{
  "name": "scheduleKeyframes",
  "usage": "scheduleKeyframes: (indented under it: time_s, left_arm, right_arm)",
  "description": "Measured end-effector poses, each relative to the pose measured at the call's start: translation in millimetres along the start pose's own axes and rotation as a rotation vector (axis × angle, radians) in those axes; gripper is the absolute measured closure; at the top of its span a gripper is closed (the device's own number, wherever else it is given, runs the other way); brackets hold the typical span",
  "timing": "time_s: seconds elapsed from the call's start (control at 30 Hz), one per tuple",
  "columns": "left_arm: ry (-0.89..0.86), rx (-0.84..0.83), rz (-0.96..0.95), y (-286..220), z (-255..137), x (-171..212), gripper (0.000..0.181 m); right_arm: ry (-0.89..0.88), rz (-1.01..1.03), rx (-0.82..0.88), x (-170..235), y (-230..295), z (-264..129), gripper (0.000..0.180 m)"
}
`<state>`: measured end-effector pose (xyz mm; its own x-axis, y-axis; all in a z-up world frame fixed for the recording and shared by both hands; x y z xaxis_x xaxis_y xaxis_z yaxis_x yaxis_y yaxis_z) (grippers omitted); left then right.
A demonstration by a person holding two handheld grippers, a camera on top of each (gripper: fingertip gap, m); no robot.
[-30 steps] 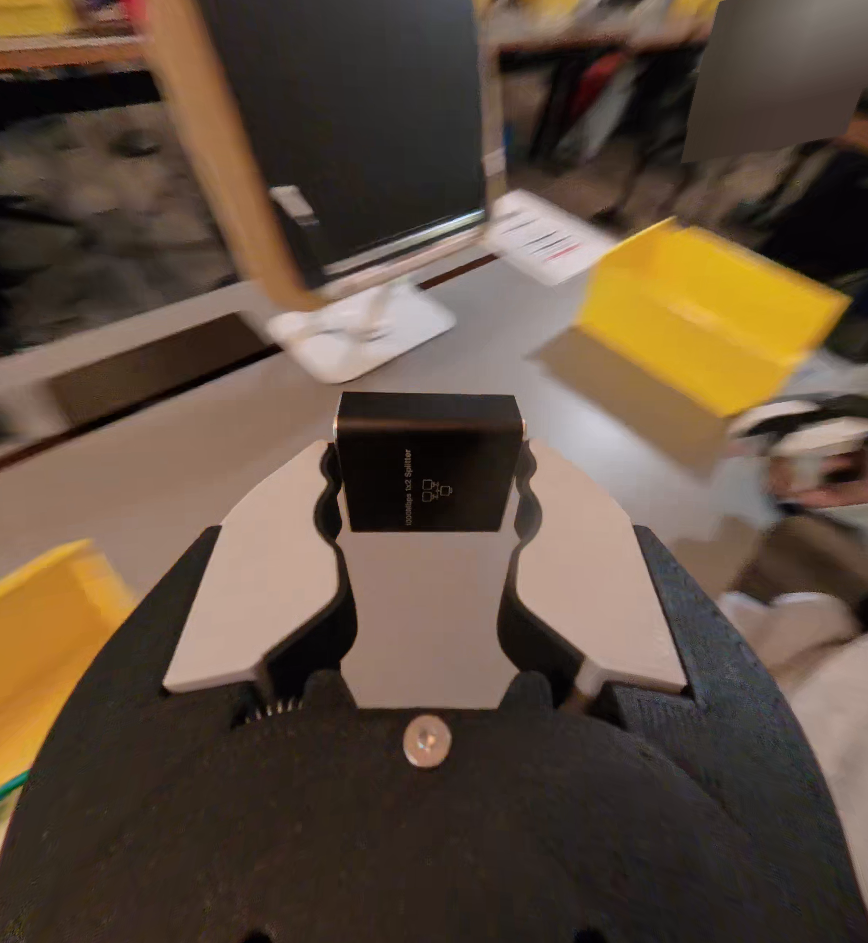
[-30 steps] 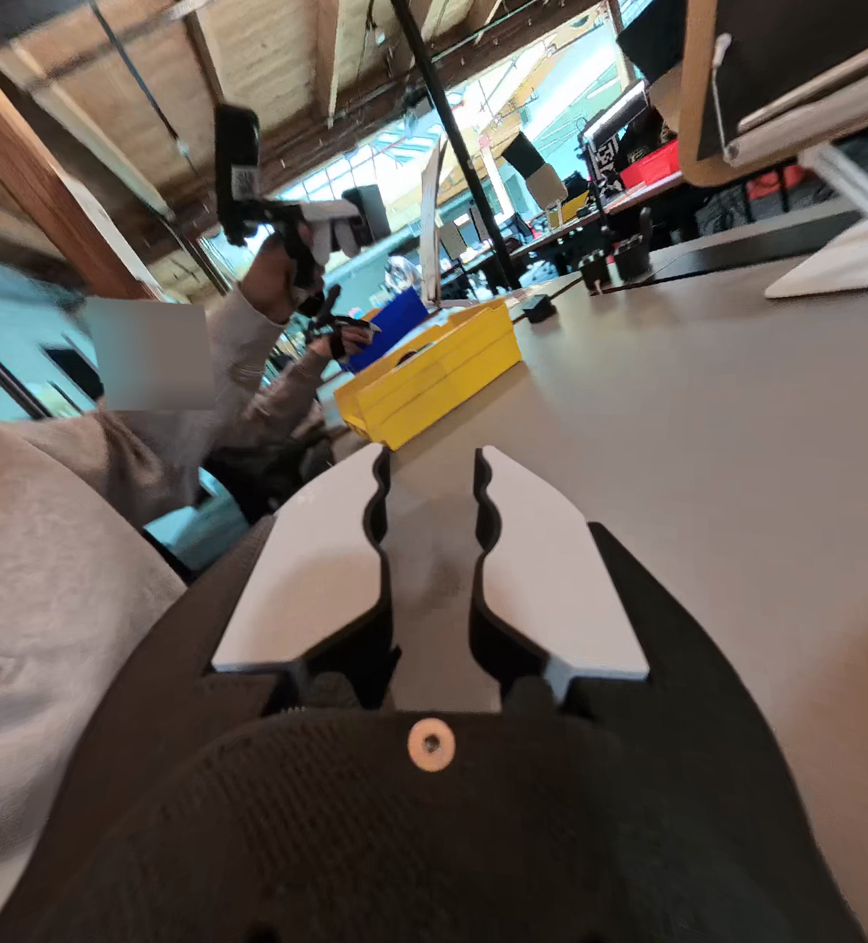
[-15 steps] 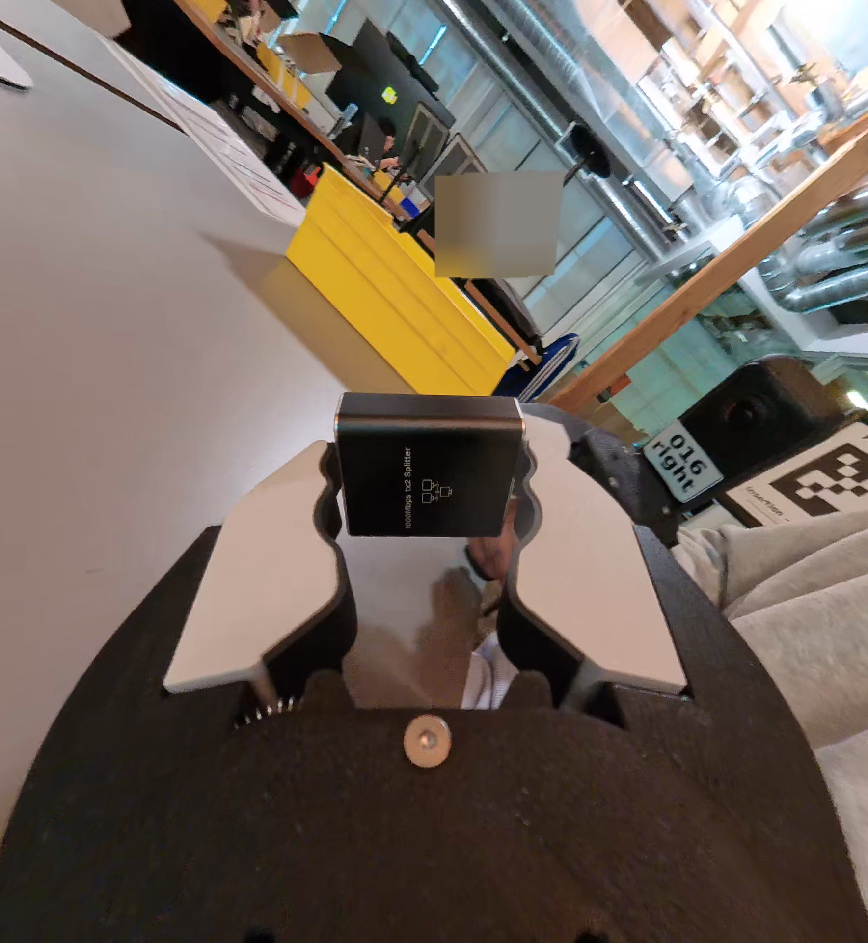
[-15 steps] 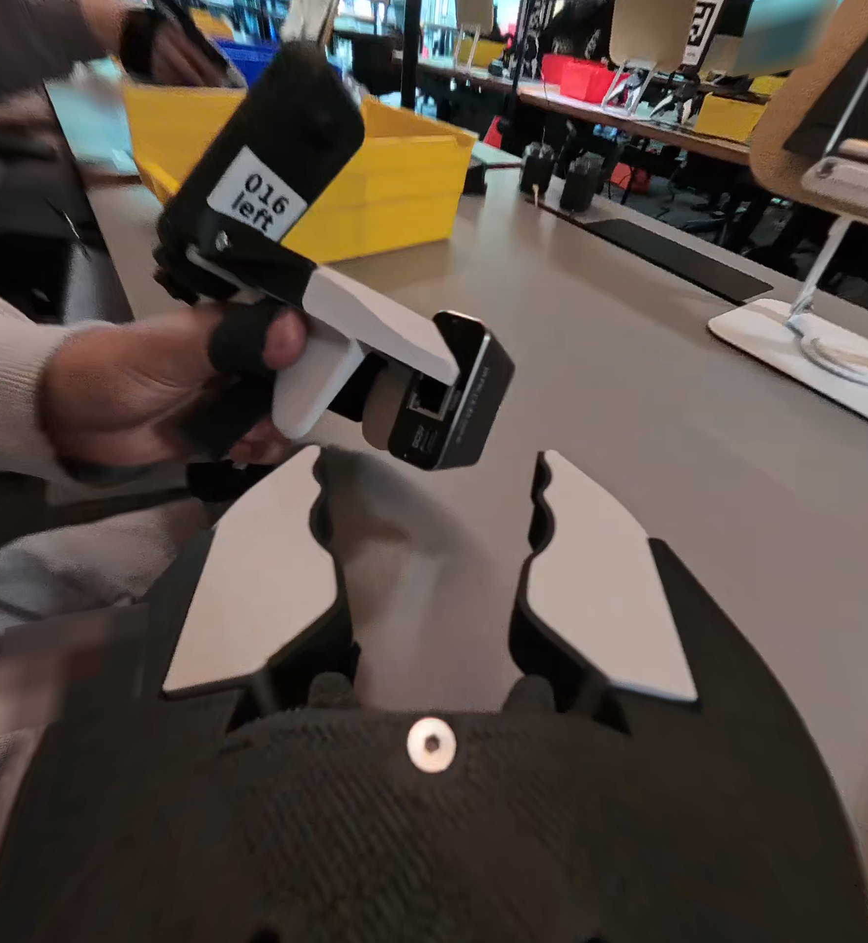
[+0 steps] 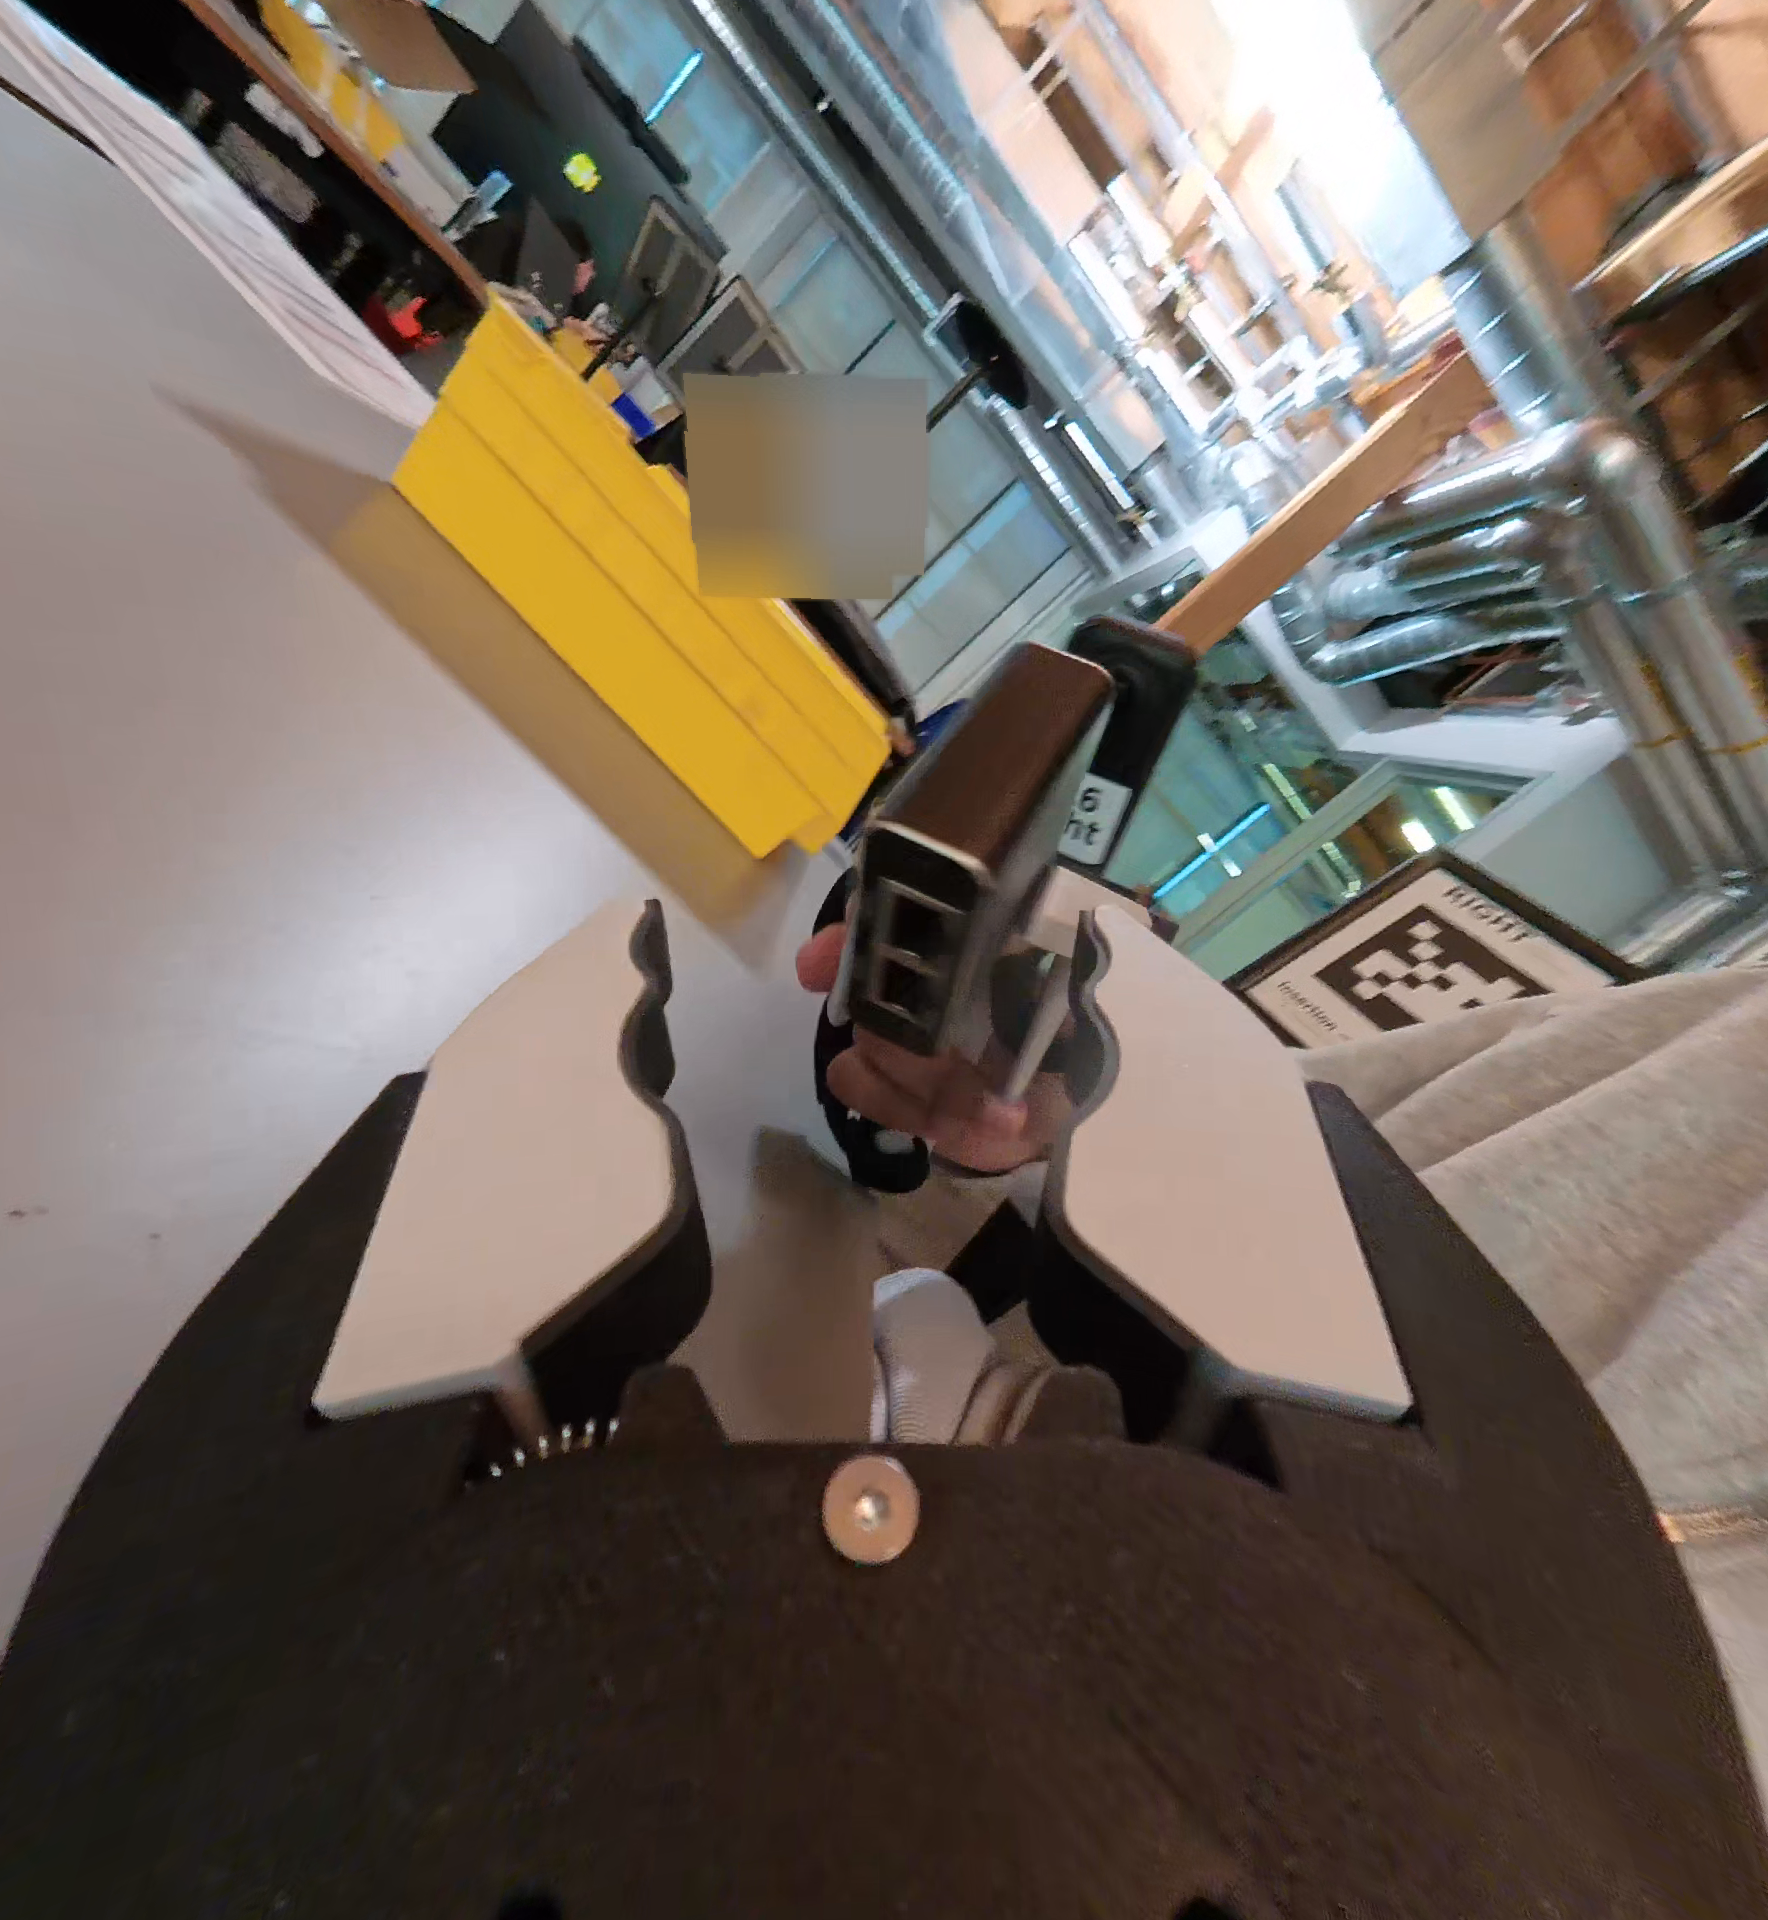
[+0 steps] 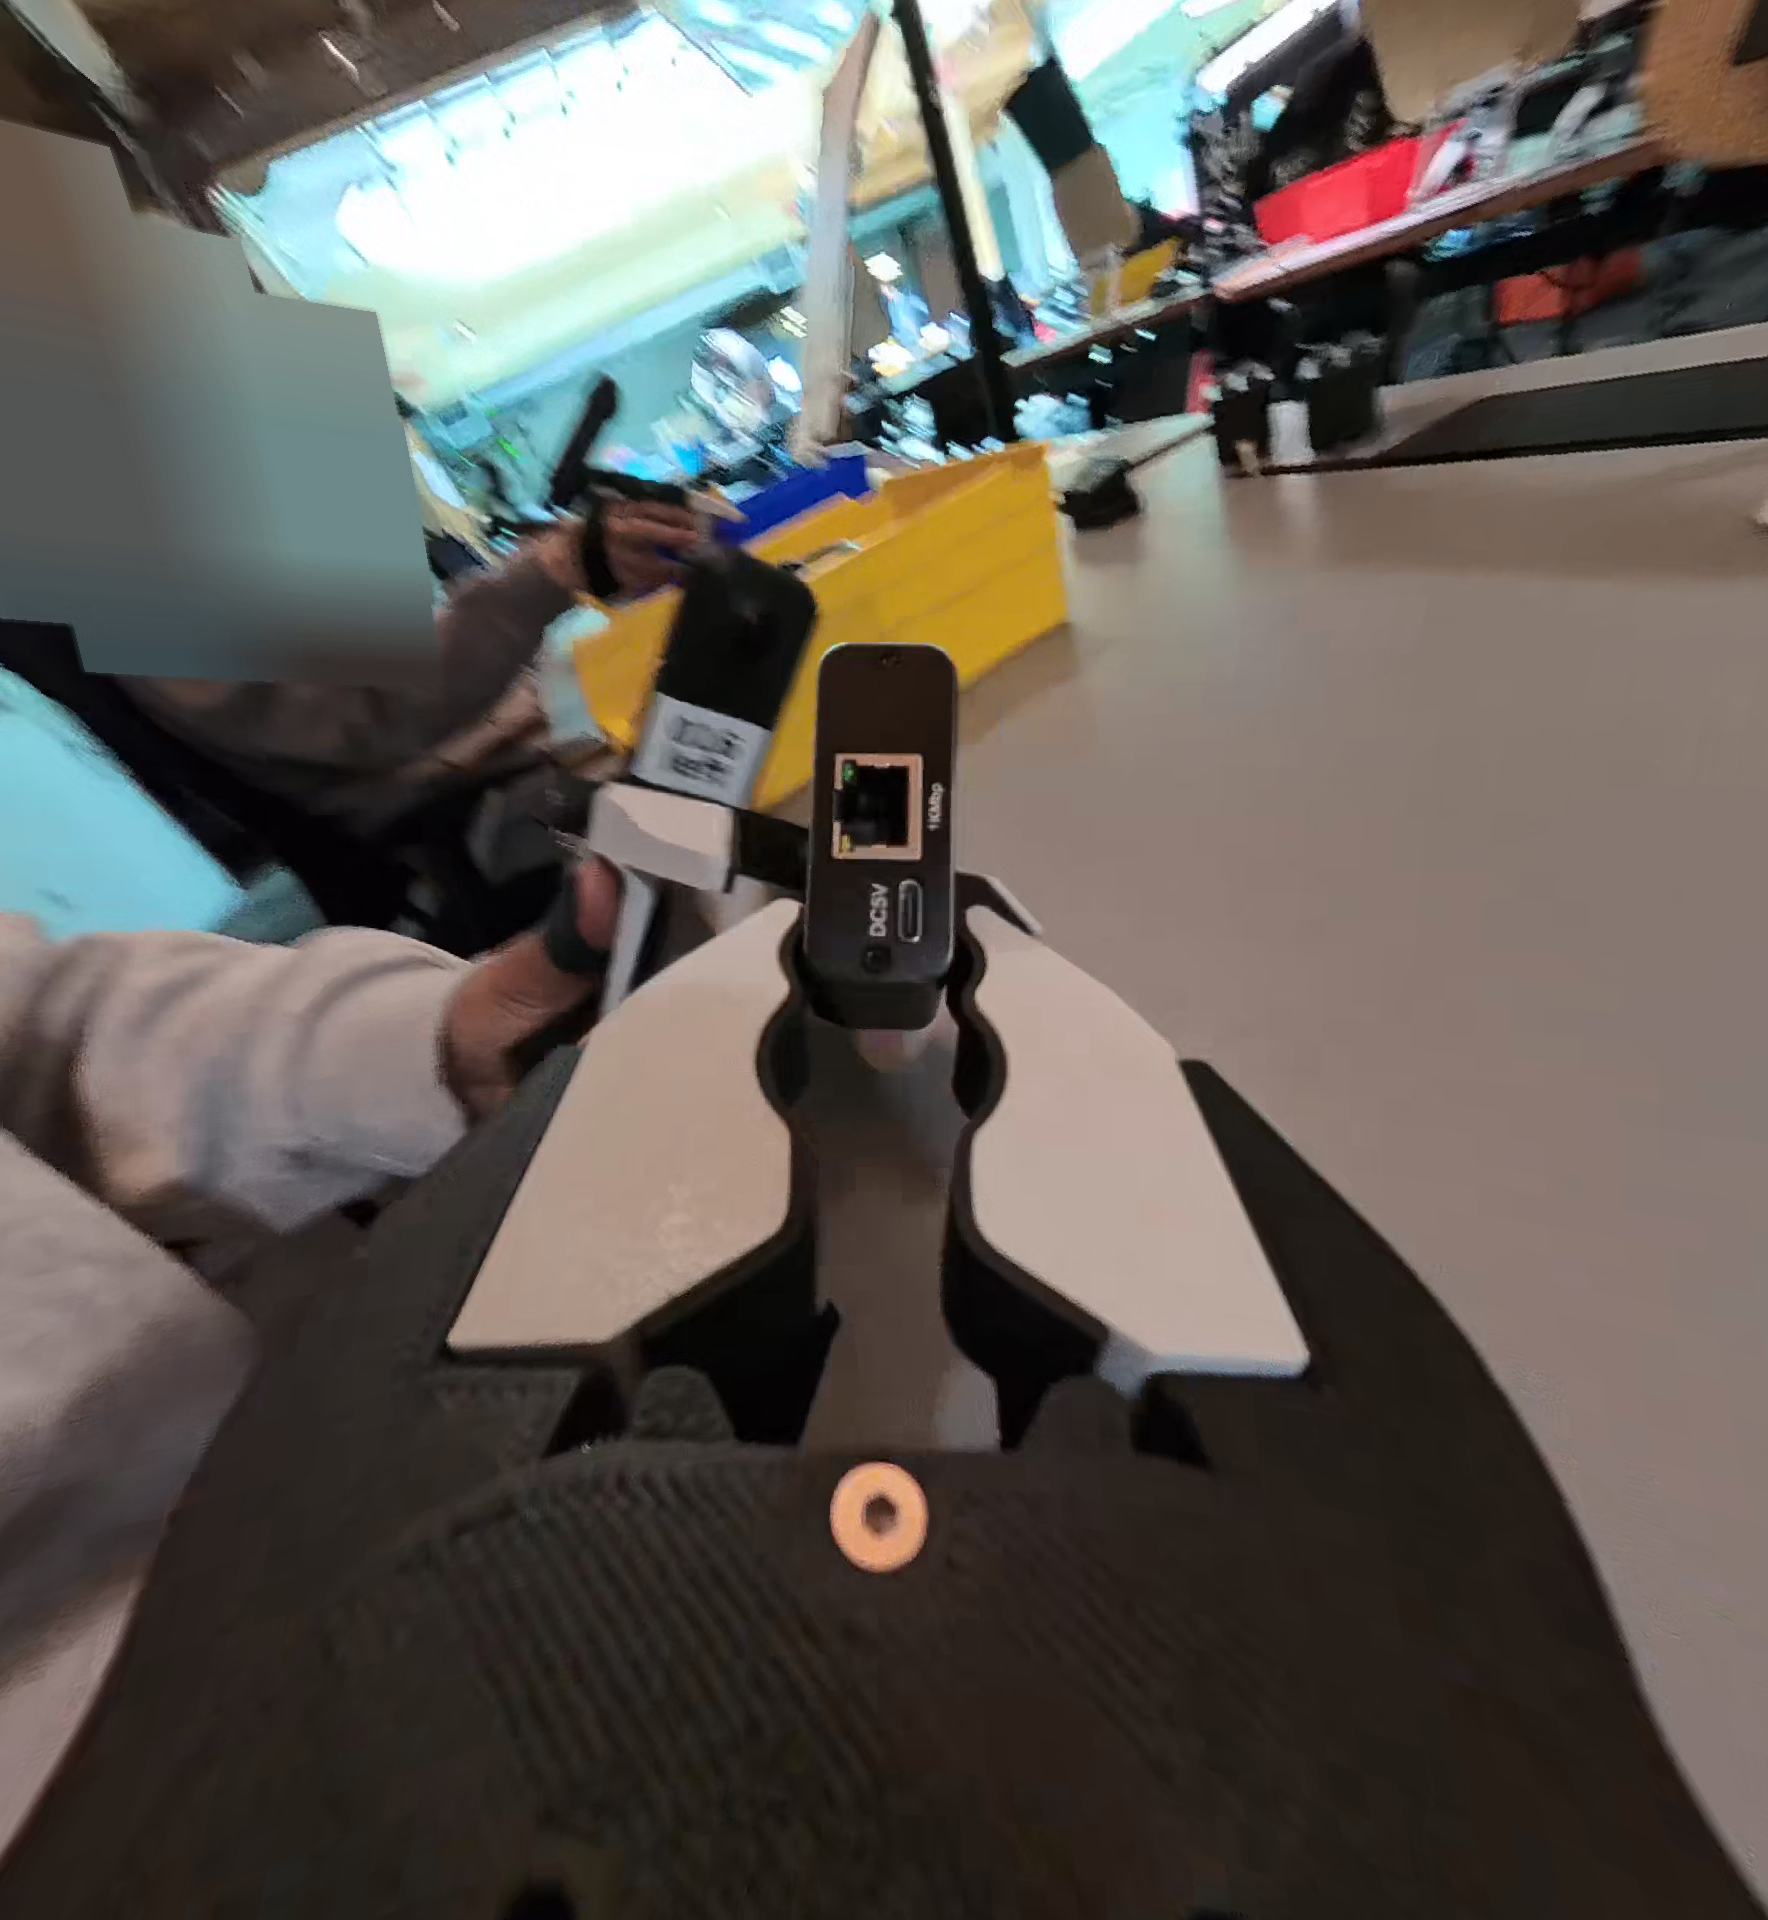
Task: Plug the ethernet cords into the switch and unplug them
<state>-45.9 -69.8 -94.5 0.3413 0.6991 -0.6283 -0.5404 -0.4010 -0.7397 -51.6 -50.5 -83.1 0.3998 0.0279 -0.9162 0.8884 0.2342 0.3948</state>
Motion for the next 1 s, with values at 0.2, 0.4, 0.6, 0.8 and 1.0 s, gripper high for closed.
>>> scheduleKeyframes:
  time_s: [0.2, 0.4, 0.6, 0.8, 1.0]
  left_arm:
    - [0.009, 0.213, -0.026, -23.2, 0.9, 2.9, 0.142]
    - [0.054, 0.207, -0.023, -23.9, 4.4, 9.4, 0.156]
    - [-0.018, 0.185, -0.005, -18.4, -3.5, -4.7, 0.156]
    - [-0.122, 0.126, -0.002, -0.9, -26.6, -35.1, 0.157]
    - [-0.107, 0.138, -0.02, -0.2, -24.8, -33.5, 0.158]
  right_arm:
    - [0.02, 0.155, -0.129, 5.9, 19.2, 0.9, 0.155]
    - [0.05, 0.24, -0.117, 11.9, 17.0, -1.1, 0.156]
    - [-0.026, 0.255, -0.081, -2.4, 5.5, -11.1, 0.153]
    - [-0.133, 0.307, 0.001, -23.6, -24.6, -30.6, 0.148]
    - [-0.099, 0.107, 0.091, -36.3, -41.5, -20.8, 0.146]
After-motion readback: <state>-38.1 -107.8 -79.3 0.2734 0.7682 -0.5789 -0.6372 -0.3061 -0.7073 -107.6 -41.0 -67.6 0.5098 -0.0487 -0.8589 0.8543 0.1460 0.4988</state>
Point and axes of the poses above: each gripper's, where its closed fingertips meet, z out along the fingers, x out of its underside, y = z × x across the jaws, the point moved 1 cm from there along -z, back along the fingers, and after that the axes turned 6 degrees about -y, right-handed, at the moved point
